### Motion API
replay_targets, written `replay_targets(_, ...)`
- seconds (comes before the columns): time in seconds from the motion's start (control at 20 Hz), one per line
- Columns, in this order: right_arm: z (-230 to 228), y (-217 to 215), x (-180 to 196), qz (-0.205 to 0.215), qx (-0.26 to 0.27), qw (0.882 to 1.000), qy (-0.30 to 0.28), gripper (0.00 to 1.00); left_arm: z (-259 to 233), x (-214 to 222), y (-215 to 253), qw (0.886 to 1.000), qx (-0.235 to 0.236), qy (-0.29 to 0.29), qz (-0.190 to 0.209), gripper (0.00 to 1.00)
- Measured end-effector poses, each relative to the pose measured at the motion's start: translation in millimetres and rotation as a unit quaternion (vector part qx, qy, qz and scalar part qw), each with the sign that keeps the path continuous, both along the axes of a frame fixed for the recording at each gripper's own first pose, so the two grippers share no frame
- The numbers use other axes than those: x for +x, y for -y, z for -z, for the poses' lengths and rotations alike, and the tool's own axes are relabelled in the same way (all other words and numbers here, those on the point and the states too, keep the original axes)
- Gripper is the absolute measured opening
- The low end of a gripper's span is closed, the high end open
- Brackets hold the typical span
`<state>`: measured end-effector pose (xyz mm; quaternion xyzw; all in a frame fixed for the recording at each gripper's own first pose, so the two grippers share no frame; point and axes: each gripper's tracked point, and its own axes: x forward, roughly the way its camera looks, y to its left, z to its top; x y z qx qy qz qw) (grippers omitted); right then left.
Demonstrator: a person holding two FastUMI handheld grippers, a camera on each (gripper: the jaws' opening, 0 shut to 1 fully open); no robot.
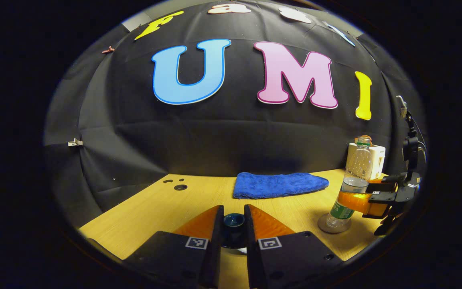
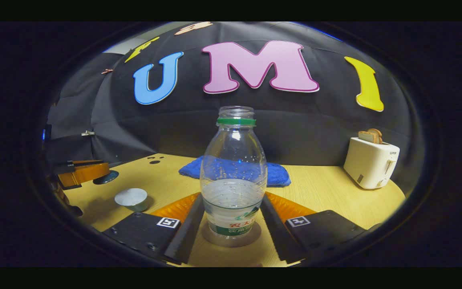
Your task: Open the teacup lid with one hand, grasp the water bottle and pour water into the teacup with the other hand; after pouring, place the water bottle on the coaster and then close the teacup lid.
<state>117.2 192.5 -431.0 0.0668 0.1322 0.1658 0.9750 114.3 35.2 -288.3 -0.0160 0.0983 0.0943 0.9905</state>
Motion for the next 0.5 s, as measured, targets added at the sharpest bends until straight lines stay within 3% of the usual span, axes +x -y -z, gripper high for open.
replay_targets(0.05,1,0,-1,-0.001,-0.003,1.000,-0.002,0.89,1,2,1,1.000,-0.001,0.000,0.001,0.31)
replay_targets(0.1,3,1,-2,-0.002,-0.006,1.000,-0.005,0.88,4,3,2,1.000,-0.001,-0.001,0.002,0.34)
replay_targets(0.15,5,1,-3,-0.004,-0.005,1.000,-0.007,0.94,6,5,4,1.000,-0.001,-0.004,0.004,0.27)
replay_targets(0.2,6,1,-4,-0.004,-0.004,1.000,-0.010,0.96,9,6,6,1.000,-0.001,-0.006,0.007,0.27)
replay_targets(0.3,9,0,-6,-0.004,-0.001,1.000,-0.019,0.97,14,10,10,1.000,-0.002,-0.009,0.012,0.31)
replay_targets(0.45,14,3,-11,-0.003,-0.002,0.999,-0.032,0.94,22,16,17,1.000,-0.008,-0.015,0.019,0.31)
replay_targets(0.5,16,4,-14,-0.005,-0.001,0.999,-0.036,0.98,26,18,19,1.000,-0.010,-0.018,0.021,0.27)
